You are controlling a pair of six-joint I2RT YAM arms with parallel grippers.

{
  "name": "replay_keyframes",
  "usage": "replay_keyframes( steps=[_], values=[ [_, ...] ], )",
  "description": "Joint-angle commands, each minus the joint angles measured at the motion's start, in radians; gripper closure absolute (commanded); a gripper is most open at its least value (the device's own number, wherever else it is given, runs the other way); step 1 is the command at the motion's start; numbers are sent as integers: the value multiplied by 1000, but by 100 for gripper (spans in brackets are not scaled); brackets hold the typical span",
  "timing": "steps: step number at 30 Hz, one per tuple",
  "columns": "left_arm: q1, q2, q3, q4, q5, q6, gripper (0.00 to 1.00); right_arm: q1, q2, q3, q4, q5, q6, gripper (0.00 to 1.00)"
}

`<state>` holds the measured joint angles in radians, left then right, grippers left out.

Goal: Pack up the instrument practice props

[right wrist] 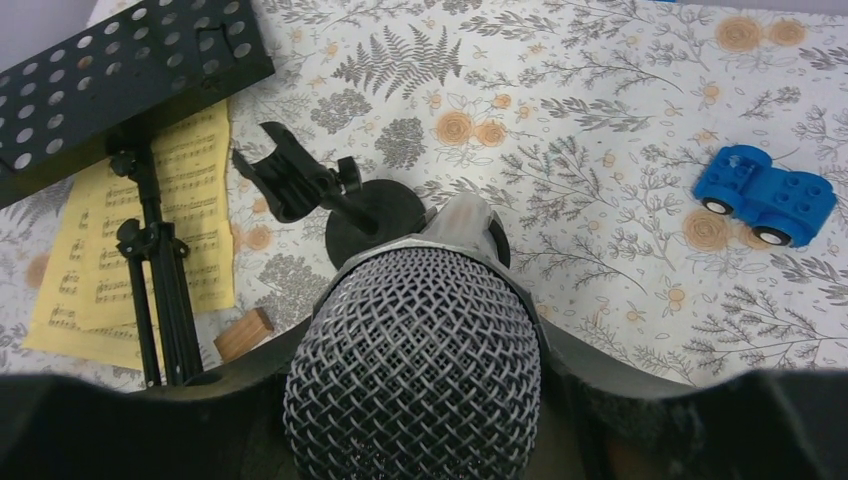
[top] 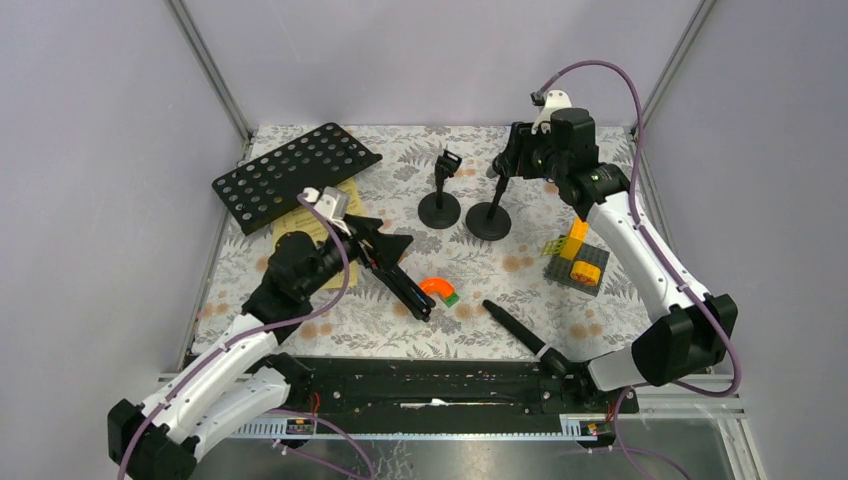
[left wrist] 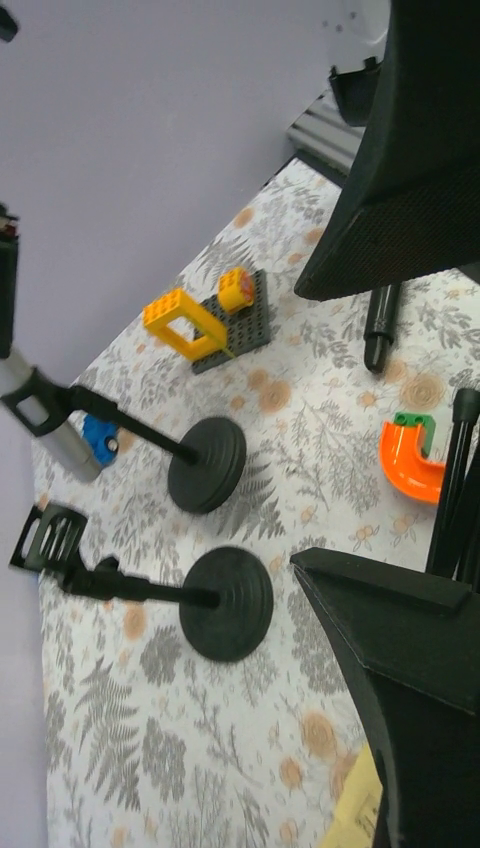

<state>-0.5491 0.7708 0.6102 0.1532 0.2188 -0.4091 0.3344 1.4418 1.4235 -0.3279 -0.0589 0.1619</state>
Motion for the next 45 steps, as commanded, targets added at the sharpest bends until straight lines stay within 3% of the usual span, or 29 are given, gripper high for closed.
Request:
replay_keyframes(
  steps=[1,6,15,22,32,35,38,40,42,43,45],
  values=[
    [-115,2,-17,74,-122,64,1,28,-119,15,141,-65,25,100],
    [-263,49,-57,141,-243,111,1,91,-220,-66,124,-36,29,100],
    [-436,267,-118,528,-413,335,1,202,-351,-183,117,-30,68,100],
    [-487,547,-19,756,-489,401,1,230,-429,-204,96,-82,135,100],
    [-491,790,156,867,-528,457,2,232,-485,-196,40,-205,220,100],
    [-492,826,209,840,-504,462,17,234,-504,-207,39,-236,237,100],
    [-491,839,244,794,-503,439,40,233,-528,-225,39,-270,239,100],
    [-492,827,252,766,-515,412,70,233,-551,-258,45,-285,220,100],
    [-491,804,250,742,-527,376,91,233,-583,-310,49,-286,199,100],
    [-491,789,244,734,-524,369,98,232,-599,-354,50,-286,197,100],
    [-491,754,220,734,-518,353,100,234,-635,-428,75,-298,205,100]
  ],
)
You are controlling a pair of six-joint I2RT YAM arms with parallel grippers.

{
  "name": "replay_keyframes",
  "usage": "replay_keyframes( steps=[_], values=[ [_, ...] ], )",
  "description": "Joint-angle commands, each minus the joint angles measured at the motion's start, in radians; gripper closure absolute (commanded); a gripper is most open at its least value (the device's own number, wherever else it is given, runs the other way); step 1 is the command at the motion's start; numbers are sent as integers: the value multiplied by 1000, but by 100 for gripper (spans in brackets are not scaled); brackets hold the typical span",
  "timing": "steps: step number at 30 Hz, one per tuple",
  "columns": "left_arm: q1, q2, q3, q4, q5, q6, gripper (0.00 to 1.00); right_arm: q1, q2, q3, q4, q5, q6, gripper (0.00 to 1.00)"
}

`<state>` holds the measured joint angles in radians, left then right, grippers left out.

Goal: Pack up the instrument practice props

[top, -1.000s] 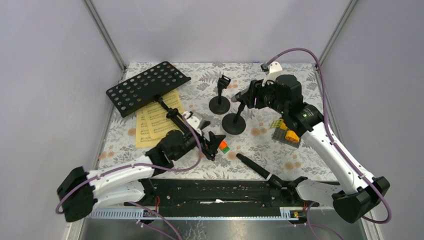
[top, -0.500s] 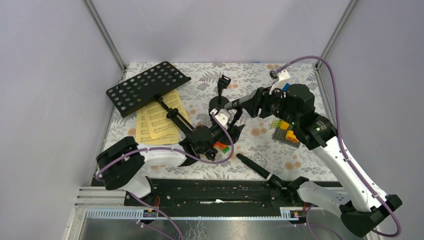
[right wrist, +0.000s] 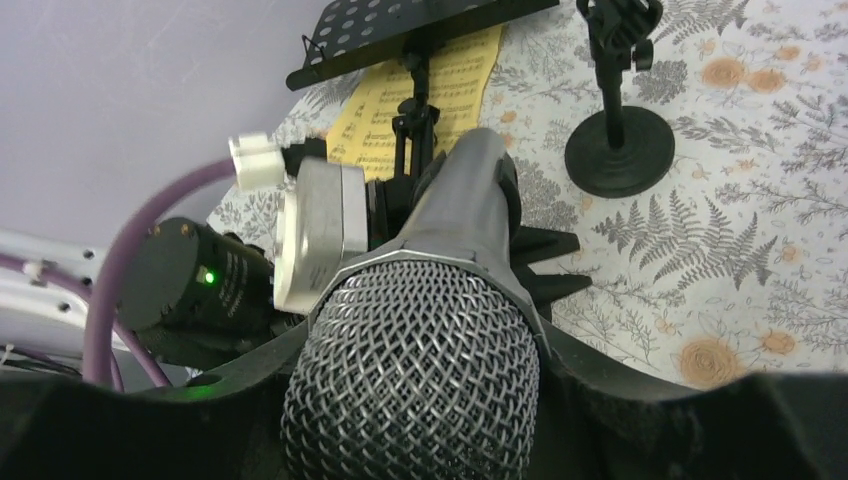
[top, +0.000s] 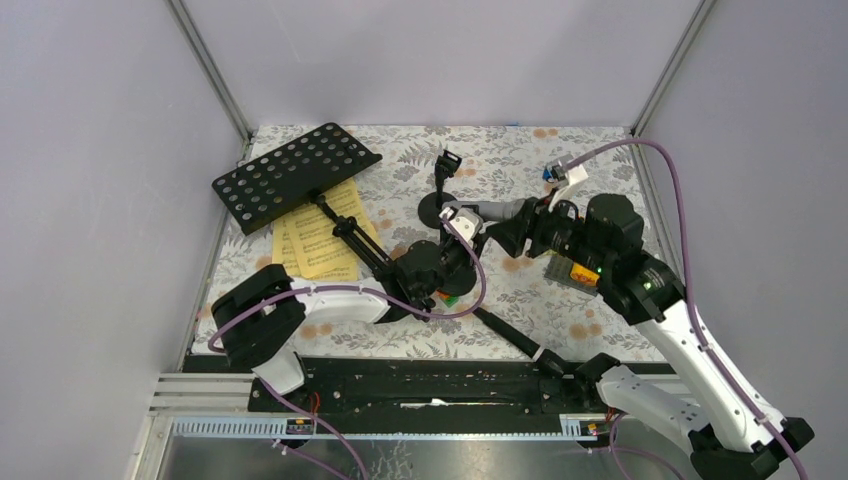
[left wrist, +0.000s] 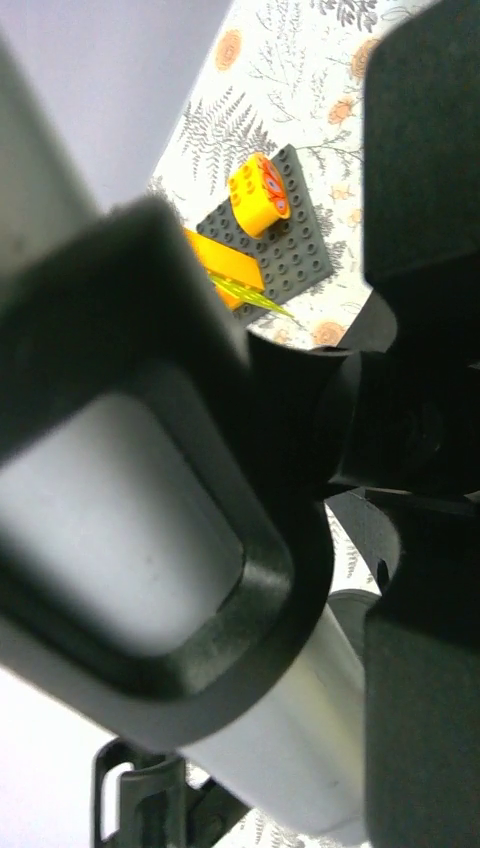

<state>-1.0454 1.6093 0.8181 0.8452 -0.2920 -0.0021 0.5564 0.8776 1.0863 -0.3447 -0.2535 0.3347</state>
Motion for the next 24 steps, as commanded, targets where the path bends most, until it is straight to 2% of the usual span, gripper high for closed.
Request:
replay_keyframes(
  steps=[1,7,11,13,16,19,21,24],
  values=[
    [5,-105,-3,53,0,-58,100,12,-90,-123,108,-116,42,100],
    [7,-211,-49,66,26,-73,100,12,-152,-255,152,-147,113,100],
    [7,-259,-64,72,54,-66,100,12,-141,-262,98,-150,117,89],
    [7,-266,-70,73,72,-40,100,12,-122,-225,36,-126,95,76],
    [7,-277,-89,71,87,-6,100,12,-108,-159,-55,-97,47,45],
    [7,-296,-125,75,98,51,100,12,-123,-87,-100,-93,20,19],
    [6,-308,-150,70,106,84,100,11,-120,-17,-132,-89,10,11],
    [7,-330,-174,38,113,127,100,11,-73,119,-231,-73,-7,6]
  ],
)
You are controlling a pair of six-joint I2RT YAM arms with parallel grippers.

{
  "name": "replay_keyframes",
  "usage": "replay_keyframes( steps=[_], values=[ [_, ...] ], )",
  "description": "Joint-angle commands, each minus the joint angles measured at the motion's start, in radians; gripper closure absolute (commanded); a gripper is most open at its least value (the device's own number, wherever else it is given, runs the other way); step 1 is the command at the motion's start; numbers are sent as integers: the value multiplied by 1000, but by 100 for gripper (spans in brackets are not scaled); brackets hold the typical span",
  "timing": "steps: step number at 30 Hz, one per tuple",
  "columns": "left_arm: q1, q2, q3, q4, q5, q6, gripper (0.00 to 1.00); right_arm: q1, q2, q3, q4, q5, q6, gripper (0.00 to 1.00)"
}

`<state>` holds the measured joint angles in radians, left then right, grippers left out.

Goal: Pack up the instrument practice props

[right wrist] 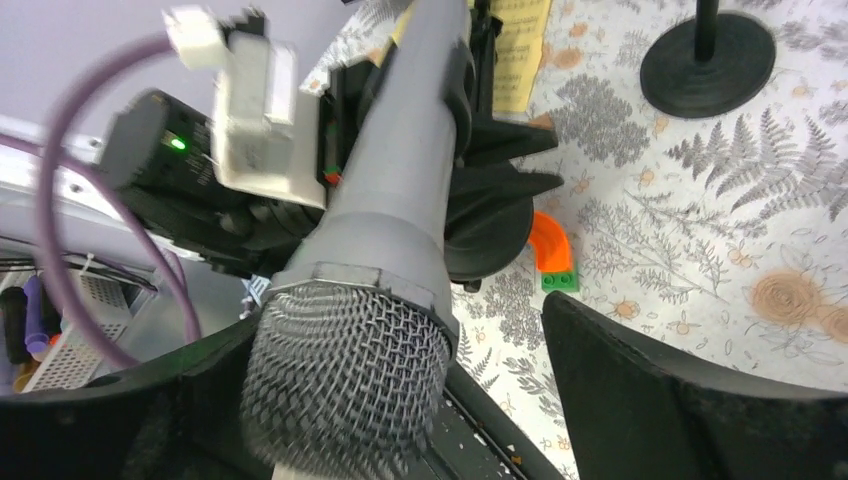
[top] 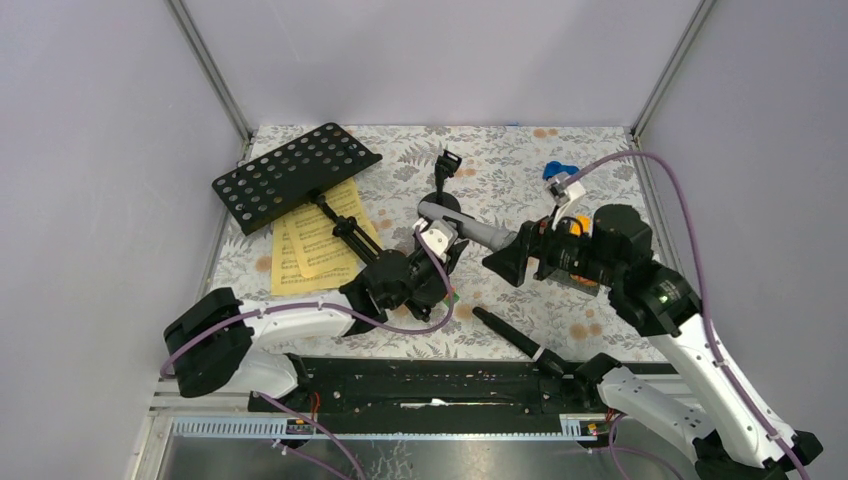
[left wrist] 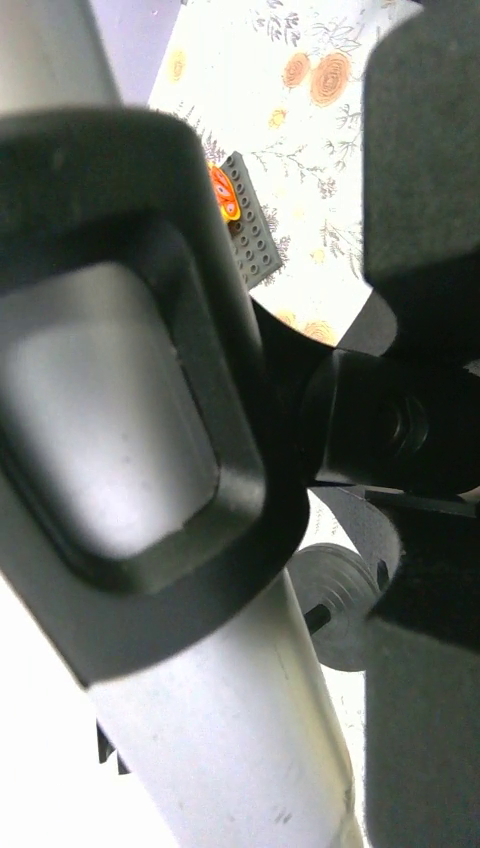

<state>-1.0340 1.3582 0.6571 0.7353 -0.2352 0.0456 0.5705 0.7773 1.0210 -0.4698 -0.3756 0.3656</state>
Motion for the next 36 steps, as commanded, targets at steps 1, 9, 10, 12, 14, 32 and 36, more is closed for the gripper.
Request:
replay_keyframes(
  steps=[1,9,10,12,14,32,36],
  values=[
    [-6,-86,-18,133,61,95,100,-3,47,225,-135,42,-43,5],
    [-6,-138,-46,10,117,235,100,-3,165,398,-274,-64,-72,6],
    [-6,-145,-50,5,114,250,100,-3,180,405,-289,-72,-76,8],
    [-6,-156,-55,-2,109,268,100,-3,204,400,-311,-91,-84,15],
    [-6,-160,-54,-16,107,283,100,-3,225,380,-318,-137,-88,20],
    [-6,-133,4,-80,87,317,100,27,299,223,-255,-293,-50,37],
    [-6,-116,24,-80,99,310,100,43,291,183,-235,-269,-44,50]
  ],
)
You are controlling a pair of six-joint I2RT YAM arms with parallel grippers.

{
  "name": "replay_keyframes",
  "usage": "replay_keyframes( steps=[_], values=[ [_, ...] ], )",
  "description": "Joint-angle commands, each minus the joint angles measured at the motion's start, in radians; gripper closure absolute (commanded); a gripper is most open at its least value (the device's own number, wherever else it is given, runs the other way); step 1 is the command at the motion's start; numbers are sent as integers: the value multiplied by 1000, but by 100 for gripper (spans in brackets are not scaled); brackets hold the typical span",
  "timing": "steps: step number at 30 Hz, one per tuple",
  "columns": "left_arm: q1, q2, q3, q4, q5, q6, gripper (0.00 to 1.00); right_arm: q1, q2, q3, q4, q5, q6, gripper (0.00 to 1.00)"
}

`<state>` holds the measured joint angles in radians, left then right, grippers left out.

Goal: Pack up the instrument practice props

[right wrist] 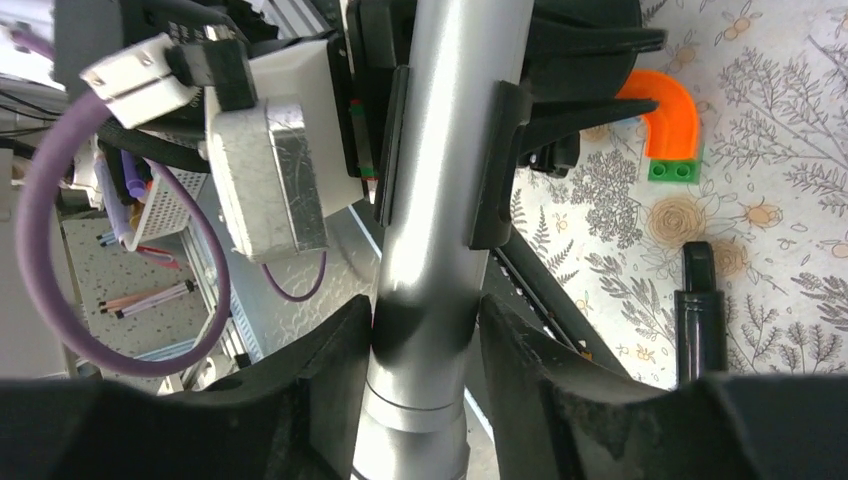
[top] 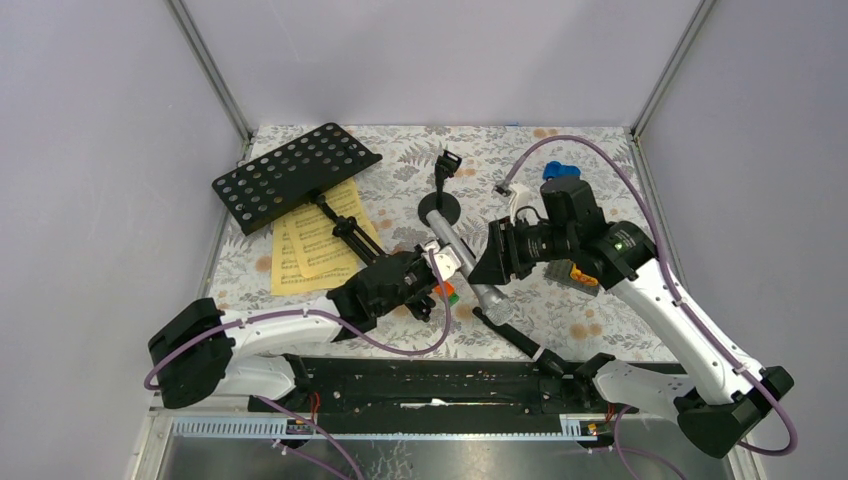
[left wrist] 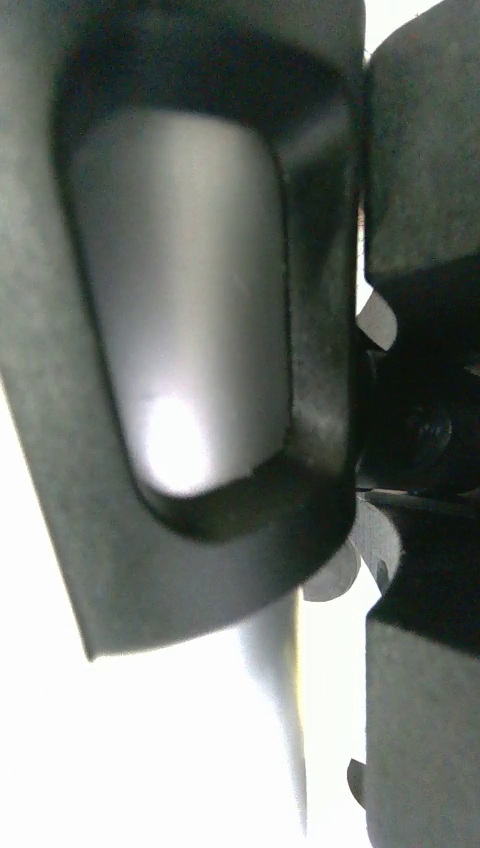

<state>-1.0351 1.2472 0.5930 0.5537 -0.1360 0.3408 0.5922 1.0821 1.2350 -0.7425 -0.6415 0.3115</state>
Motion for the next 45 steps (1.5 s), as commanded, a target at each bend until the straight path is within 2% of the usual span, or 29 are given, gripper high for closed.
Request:
replay_keyframes(
  steps=[1,3,7,11,14,15,17,20,23,27,29,33,35,37,45],
  values=[
    [-5,-1,94,100,4,13,100,23,-14,-38,45,-8,11,52],
    [-5,8,106,95,14,10,100,27,-13,-44,56,-24,12,52],
    [-5,23,129,79,25,-1,100,40,-2,-53,60,-23,8,40],
    [-5,31,140,80,20,-10,100,49,-5,-92,89,-11,11,37],
    [-5,36,145,77,18,-13,100,50,-12,-113,110,-1,13,53],
    [-5,37,146,75,16,-15,100,51,-15,-114,111,1,11,62],
    [-5,37,148,71,2,-24,100,50,-24,-111,111,5,-1,69],
    [-3,28,136,95,-46,-69,100,51,-54,-114,124,11,-12,91],
    [27,21,151,70,-80,-138,100,51,-87,-120,126,39,-30,100],
    [127,3,174,35,-30,-330,100,51,-148,-170,180,91,-74,100],
    [171,-3,178,35,0,-441,100,51,-207,-230,284,113,-66,100],
    [223,-1,194,13,7,-565,100,51,-354,-389,557,111,-69,100],
    [256,-4,202,-8,14,-616,100,51,-402,-439,620,125,-92,100],
    [297,-13,202,-16,21,-641,100,51,-419,-452,610,129,-114,100],
    [377,-75,219,-62,-27,-587,100,51,-423,-419,440,79,-149,100]
  ],
)
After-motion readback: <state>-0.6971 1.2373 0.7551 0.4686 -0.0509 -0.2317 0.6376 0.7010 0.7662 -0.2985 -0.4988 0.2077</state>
